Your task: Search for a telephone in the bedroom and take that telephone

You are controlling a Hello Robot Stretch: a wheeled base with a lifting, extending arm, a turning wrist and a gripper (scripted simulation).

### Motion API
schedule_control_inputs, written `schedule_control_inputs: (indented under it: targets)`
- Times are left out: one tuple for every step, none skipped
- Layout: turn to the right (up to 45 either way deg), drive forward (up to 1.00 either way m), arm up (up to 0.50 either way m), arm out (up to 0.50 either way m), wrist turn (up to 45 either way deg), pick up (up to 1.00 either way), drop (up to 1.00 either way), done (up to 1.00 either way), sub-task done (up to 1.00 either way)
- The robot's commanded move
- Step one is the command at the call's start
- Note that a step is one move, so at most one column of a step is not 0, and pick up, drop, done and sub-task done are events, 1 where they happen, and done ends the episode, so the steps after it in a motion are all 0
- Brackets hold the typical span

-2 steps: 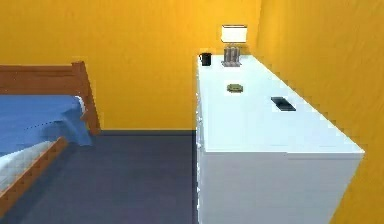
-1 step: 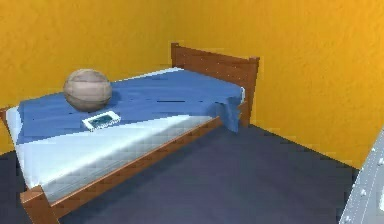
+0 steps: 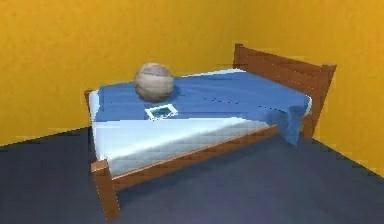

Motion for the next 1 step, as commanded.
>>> schedule_control_inputs:
  targets:
    - [-3.0, 0.00, 0.00, 0.00, 0.0, 0.00, 0.00, 0.00, 0.00]
